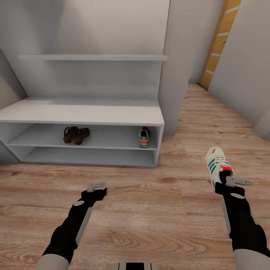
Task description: Pick up the two gym shoes and the two sandals from the corridor floor and place them onto the hallstand (shoe rack) in the corridor, making sure they are on the rack and not on the floor. Arrange them so the two gym shoes are next to each other and the two sandals are next to each other.
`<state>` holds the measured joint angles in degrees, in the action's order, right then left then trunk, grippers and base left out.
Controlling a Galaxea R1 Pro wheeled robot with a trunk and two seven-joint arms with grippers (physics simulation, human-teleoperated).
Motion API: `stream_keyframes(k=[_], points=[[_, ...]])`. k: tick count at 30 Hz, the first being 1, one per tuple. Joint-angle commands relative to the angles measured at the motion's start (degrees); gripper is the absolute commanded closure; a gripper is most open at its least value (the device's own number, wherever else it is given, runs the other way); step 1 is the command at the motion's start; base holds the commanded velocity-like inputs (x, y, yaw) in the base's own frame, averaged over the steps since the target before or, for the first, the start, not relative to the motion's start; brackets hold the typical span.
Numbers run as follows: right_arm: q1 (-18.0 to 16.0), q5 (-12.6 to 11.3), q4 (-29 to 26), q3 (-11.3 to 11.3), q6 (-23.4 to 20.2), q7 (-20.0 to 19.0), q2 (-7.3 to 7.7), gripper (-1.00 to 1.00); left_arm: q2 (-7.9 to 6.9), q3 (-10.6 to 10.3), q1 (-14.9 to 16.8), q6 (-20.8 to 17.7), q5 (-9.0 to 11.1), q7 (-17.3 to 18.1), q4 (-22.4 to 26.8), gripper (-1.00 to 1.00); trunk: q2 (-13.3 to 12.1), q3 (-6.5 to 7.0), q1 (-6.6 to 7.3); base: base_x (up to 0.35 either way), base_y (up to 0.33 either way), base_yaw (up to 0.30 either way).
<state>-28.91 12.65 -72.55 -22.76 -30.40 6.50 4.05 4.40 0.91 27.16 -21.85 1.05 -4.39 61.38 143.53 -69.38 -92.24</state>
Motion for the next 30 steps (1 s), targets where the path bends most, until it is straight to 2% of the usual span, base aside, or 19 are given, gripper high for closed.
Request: stream_keyframes(k=[1,5,17,28,30], points=[[0.0,0.1,0.0,0.0,0.0,0.0,0.02,1.00,0.00,0.0,0.0,0.0,0.0,0.0,0.0,-1.00,0.0,0.00,0.00,0.037,0.340,0.000],[0.0,0.1,0.0,0.0,0.0,0.0,0.01,1.00,0.00,-0.1,0.0,0.0,0.0,0.0,0.0,-1.00,0.0,0.00,0.00,0.053,0.282,0.000],[0.0,0.0,0.0,0.0,0.0,0.0,0.01,1.00,0.08,-0.3,0.0,0.0,0.0,0.0,1.2,-1.00,0.0,0.00,0.00,-0.034,0.064,0.000],[0.0,0.0,0.2,0.0,0.0,-0.3,-0.02,1.00,0.09,-0.1,-0.7,0.0,0.0,0.0,1.8,-1.00,0.0,0.00,0.00,-0.055,0.301,0.000],[0.0,0.2,1.8,0.2,0.1,-0.4,-0.76,1.00,0.09,-0.1,-0.8,0.0,0.0,0.0,1.8,-1.00,0.0,0.00,0.00,-0.001,0.246,0.000]])
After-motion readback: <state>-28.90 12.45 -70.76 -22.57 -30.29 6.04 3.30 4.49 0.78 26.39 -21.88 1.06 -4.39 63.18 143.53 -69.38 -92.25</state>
